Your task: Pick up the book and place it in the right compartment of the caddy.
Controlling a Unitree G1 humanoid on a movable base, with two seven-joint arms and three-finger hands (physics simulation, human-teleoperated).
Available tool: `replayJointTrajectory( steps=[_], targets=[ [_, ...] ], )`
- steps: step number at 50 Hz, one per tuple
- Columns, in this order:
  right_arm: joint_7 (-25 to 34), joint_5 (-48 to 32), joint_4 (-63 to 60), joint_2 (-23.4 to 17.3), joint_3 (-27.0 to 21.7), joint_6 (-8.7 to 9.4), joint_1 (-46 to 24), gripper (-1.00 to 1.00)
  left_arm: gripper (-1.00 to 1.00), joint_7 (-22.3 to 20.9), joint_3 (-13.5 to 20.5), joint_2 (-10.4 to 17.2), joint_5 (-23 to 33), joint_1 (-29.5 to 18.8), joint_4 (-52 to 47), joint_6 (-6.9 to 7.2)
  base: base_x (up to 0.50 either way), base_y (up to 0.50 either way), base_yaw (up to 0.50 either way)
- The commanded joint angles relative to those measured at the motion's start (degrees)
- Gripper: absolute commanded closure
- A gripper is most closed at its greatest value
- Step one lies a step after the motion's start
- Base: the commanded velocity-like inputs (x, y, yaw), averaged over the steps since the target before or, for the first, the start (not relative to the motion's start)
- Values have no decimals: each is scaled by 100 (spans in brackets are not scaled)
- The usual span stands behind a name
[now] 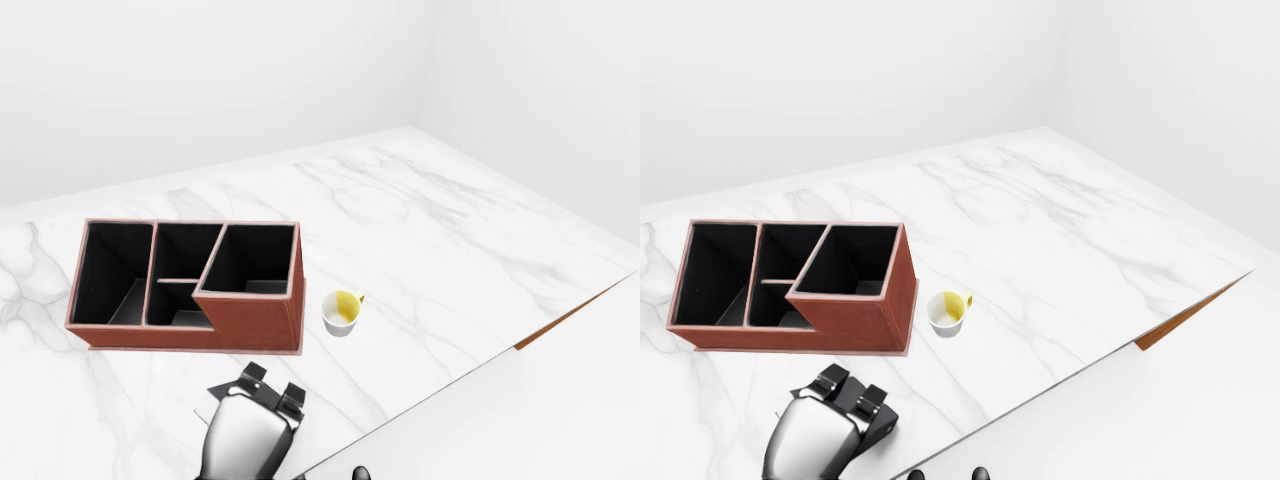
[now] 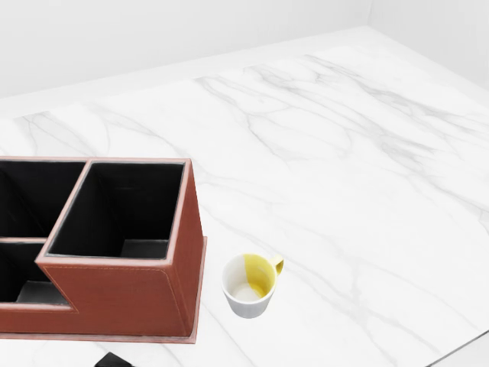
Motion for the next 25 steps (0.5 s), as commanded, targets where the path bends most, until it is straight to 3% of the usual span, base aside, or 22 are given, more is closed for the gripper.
replayJointTrajectory(
  steps=[1,9,25],
  targets=[
    [95,-38,-120,-39,-3,0,-45,-100,100,4,408,-145,-408,164,-356,0,0,0,0],
    [117,-48,-110,-28,9,0,-46,-100,100,4,736,-344,-506,271,-650,0,0,0,0],
    [114,-64,-113,-22,20,0,-45,-100,100,4,1482,-995,-778,200,-919,0,0,0,0]
  ],
)
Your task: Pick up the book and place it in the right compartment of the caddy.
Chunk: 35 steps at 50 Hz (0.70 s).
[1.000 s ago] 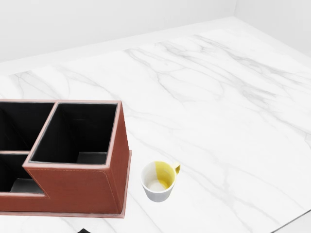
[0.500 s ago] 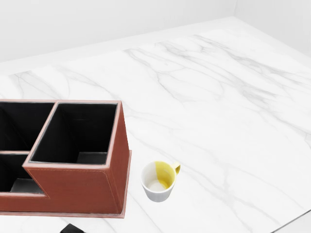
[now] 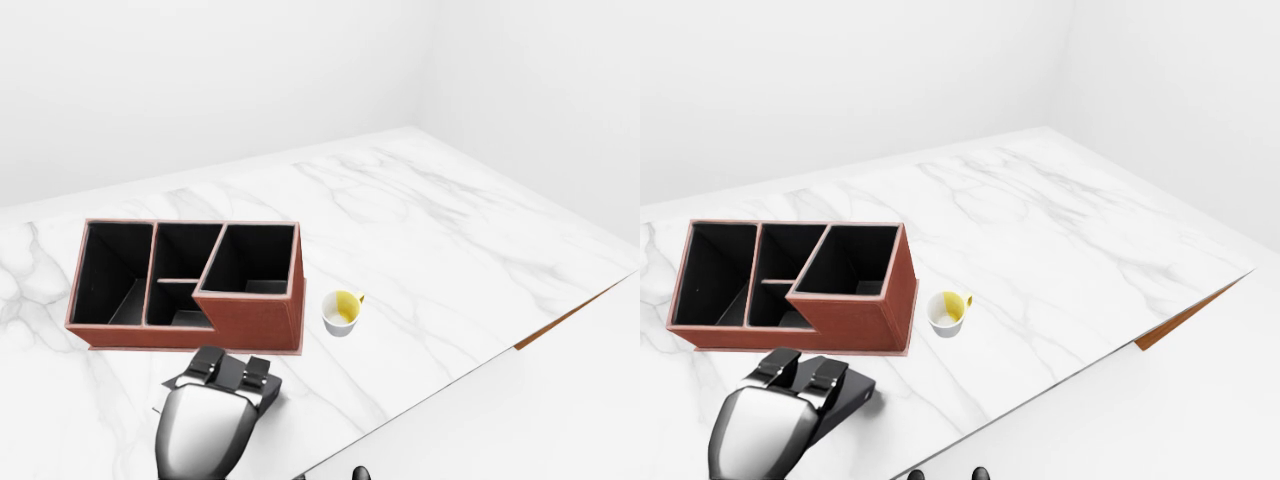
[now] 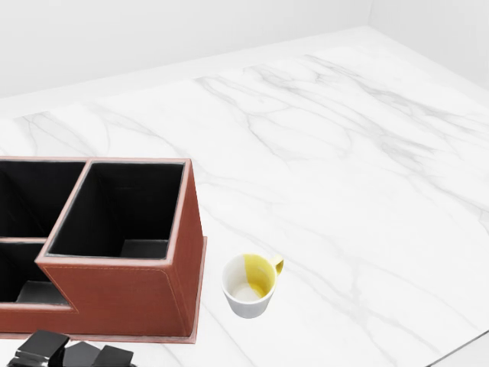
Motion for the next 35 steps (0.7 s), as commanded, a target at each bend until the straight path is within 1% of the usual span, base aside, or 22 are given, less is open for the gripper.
replayJointTrajectory(
  steps=[1,5,10,16,18,20,21,22,23,25,26,29,35],
  targets=[
    [82,-40,-112,-44,-4,0,-41,-100,100,4,537,-370,-522,-59,-150,0,0,0,0],
    [88,-41,-115,-42,-10,0,-40,-100,100,4,816,-587,-887,-173,-253,0,0,0,0],
    [98,-96,-79,-39,27,0,-59,-100,100,4,1129,-851,-1211,-219,-441,0,0,0,0],
    [93,-79,-83,-42,23,0,-50,-100,100,4,1630,-1217,-1915,-335,-455,0,0,0,0],
    [102,-84,-86,-35,27,0,-50,-100,100,4,1786,-1357,-1851,-404,-388,0,0,0,0],
    [113,-104,-69,-36,41,0,-59,-100,100,4,1983,-1504,-2217,-509,-384,0,0,0,0],
    [115,-94,-82,-33,36,0,-49,-100,100,4,2105,-1532,-2509,-612,-383,0,0,0,0],
    [115,-94,-84,-33,36,0,-48,-100,100,-53,2156,-1577,-2570,-638,-380,0,0,0,0],
    [110,-86,-93,-34,31,0,-45,-100,100,-271,2242,-1630,-2771,-695,-388,0,0,0,0],
    [115,-85,-95,-32,24,0,-45,-100,100,-958,2382,-1681,-3400,-827,-480,0,0,0,0],
    [116,-86,-94,-32,25,0,-45,-100,100,-1034,2412,-1710,-3461,-847,-482,0,0,0,0],
    [128,-89,-89,-28,27,0,-46,-100,100,-1894,2645,-1786,-4282,-1010,-691,0,0,0,0],
    [135,-107,-91,-20,40,0,-48,-100,100,-3235,3146,-2074,-5608,-1256,-870,0,0,0,0]
  ],
)
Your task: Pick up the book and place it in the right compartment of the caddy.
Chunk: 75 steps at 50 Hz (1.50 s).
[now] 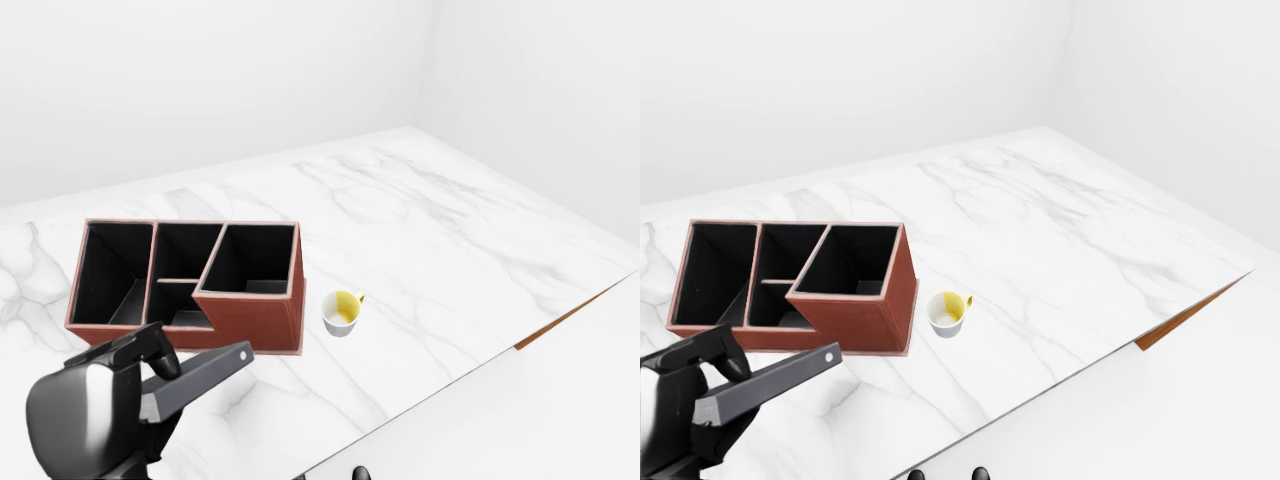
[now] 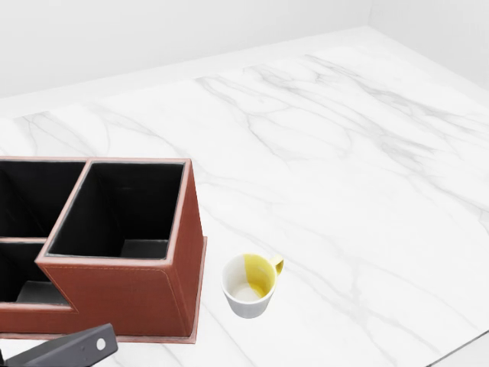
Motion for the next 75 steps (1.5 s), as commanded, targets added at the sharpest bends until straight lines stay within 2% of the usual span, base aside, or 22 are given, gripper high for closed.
replayJointTrajectory(
  steps=[1,6,8,12,15,17,20,29,32,40,47,50,53,56,61,63,64,65,66,68,73,75],
  targets=[
    [96,-39,-117,-37,0,0,-36,-100,100,-1970,918,-460,-2486,-528,-281,-1,0,0,0],
    [96,-43,-128,-33,-2,0,-39,-100,100,-3012,1233,-561,-3581,-845,-685,-1,0,0,0],
    [96,-48,-125,-34,1,0,-43,-100,100,-3313,1292,-606,-3827,-1035,-840,-1,0,0,0],
    [79,-19,-150,-42,-17,0,-34,-100,100,-3606,1395,-776,-4043,-1437,-1122,-1,0,0,0],
    [72,-18,-168,-40,-26,0,-35,-100,100,-3477,1490,-824,-3825,-1683,-1179,-1,0,0,0],
    [87,-27,-151,-40,-25,0,-38,-100,100,-3417,1475,-784,-3803,-1763,-1327,-1,0,0,0],
    [96,-45,-116,-47,-9,0,-45,-100,100,-3388,1645,-728,-3818,-1999,-1424,-1,0,0,0],
    [91,-62,-110,-40,11,0,-47,-100,100,-3770,2055,-762,-4147,-2572,-1426,-1,0,0,0],
    [80,-41,-130,-39,-6,0,-39,-100,100,-3814,2026,-807,-4205,-2644,-1426,-1,0,0,0],
    [78,-62,-117,-38,12,0,-48,-100,100,-3590,2165,-700,-4204,-3223,-1426,-1,0,0,0],
    [82,-51,-127,-42,-2,0,-43,-100,100,-3484,2054,-614,-3713,-3775,-1426,-1,0,0,0],
    [84,-49,-126,-43,-3,0,-43,-100,100,-3273,2231,-512,-3692,-4071,-1426,-1,0,0,0],
    [84,-17,-170,-28,-29,0,-29,-100,100,-3244,2293,-521,-3751,-4169,-1426,-1,0,0,0],
    [100,-43,-135,-31,-9,0,-43,-100,100,-3347,2247,-592,-3601,-4393,-1426,-1,0,0,0],
    [83,9,-167,-39,-39,0,-31,-100,100,-3599,2130,-893,-3218,-4948,-1426,-1,0,0,0],
    [85,27,-179,-35,-48,0,-28,-100,100,-3754,1945,-1071,-2840,-5184,-1426,-1,0,0,0],
    [88,28,-173,-34,-45,0,-29,-100,100,-3829,1765,-1264,-2578,-5302,-1426,-1,0,0,0],
    [88,28,-173,-34,-45,0,-29,-100,100,-3875,1737,-1340,-2521,-5347,-1426,-1,0,0,0],
    [89,28,-173,-31,-45,0,-30,-100,100,-3945,1533,-1471,-2262,-5464,-1426,-1,0,0,0],
    [92,19,-161,-33,-37,0,-35,-100,100,-4012,1269,-1565,-1854,-5612,-1426,-1,0,0,0],
    [92,-5,-146,-34,-13,0,-42,-100,100,-3970,681,-1874,-1240,-5486,-1426,-1,0,0,0],
    [86,-6,-141,-38,-8,0,-43,-100,100,-3954,493,-1874,-1015,-5501,-1426,-1,0,0,0]
  ],
)
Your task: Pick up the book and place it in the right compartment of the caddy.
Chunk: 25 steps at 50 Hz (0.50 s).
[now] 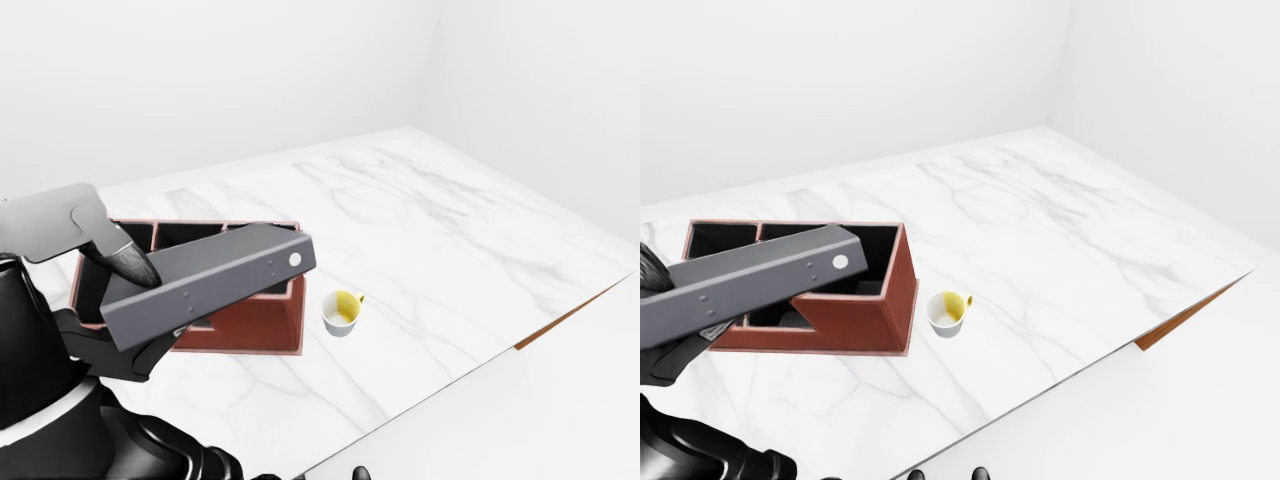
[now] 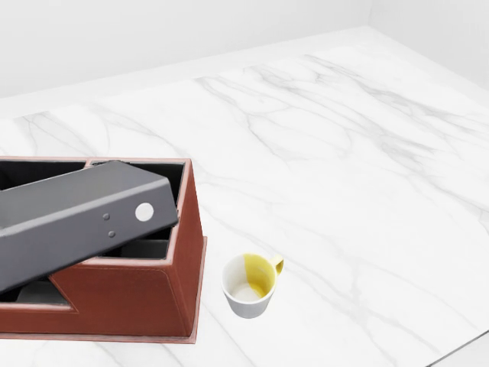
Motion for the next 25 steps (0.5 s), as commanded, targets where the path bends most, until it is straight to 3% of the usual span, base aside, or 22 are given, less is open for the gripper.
replayJointTrajectory(
  steps=[1,3,8,12,25],
  targets=[
    [68,-29,-108,-52,6,0,-45,-100,100,-102,-993,-464,1057,-489,0,0,0,0,0],
    [56,0,-119,-59,-18,0,-33,-100,100,-173,-1249,-464,1295,-624,0,0,0,0,0],
    [60,-61,-74,-61,18,0,-55,-100,100,11,-1838,93,1784,-688,0,0,0,0,0],
    [-106,-4,-128,-117,-146,0,-116,-100,100,171,-2214,363,1920,-371,0,0,0,0,0],
    [-156,32,-118,-124,-88,0,-59,-100,100,247,-2296,466,1963,-339,0,0,0,0,0]
  ],
)
